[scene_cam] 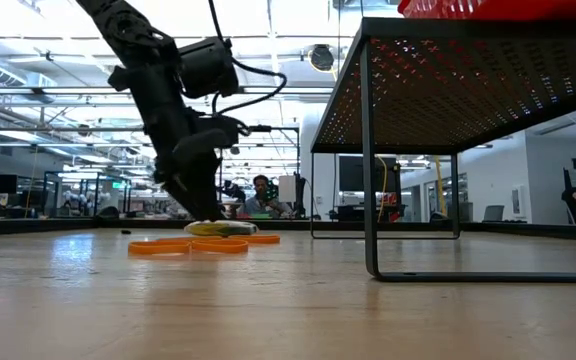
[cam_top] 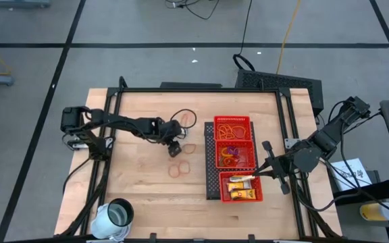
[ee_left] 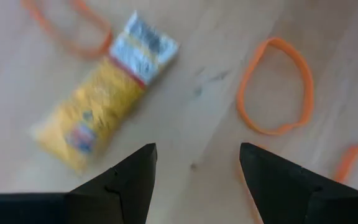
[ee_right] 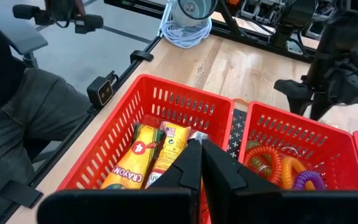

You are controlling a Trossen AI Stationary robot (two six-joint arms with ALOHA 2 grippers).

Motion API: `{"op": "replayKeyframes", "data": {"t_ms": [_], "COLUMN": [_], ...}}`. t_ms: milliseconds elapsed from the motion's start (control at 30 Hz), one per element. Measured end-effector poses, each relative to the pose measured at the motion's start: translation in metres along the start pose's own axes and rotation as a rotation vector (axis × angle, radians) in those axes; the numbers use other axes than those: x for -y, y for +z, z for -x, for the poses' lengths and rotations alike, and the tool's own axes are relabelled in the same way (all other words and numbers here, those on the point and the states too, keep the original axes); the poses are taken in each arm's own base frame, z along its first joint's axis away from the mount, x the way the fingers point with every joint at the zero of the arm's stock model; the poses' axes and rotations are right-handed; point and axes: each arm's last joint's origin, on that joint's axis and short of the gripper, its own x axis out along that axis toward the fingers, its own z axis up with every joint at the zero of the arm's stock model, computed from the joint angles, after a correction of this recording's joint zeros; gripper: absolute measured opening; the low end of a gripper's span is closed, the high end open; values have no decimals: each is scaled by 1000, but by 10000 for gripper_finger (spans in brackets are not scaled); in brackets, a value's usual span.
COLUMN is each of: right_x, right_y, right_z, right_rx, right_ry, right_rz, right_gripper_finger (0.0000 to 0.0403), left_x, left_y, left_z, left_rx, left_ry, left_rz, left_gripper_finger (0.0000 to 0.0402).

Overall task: Pick & Place Office Desk Supplies
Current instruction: Put the yellow pack of crayons into the bottom red bin on the shelf

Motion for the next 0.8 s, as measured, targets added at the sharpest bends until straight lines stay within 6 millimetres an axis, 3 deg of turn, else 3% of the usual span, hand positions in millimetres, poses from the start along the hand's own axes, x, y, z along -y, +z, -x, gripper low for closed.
{"op": "replayKeyframes", "data": {"t_ms": [333, 533, 800], "right_x": [0, 0, 0], "right_y": [0, 0, 0], "right_z": [0, 0, 0], "right_rx": [4, 4, 4], "right_ry": [0, 0, 0], "right_rz": [10, 11, 5], "right_gripper_finger": [1, 1, 1], "left_x": [-21, -38, -52], "left_y": [10, 15, 10], "left_z": [0, -9, -33], "left_rx": [53, 31, -56], "left_ry": [221, 94, 66], "left_rz": [-408, -421, -323], "left_gripper_finger": [241, 241, 241]}}
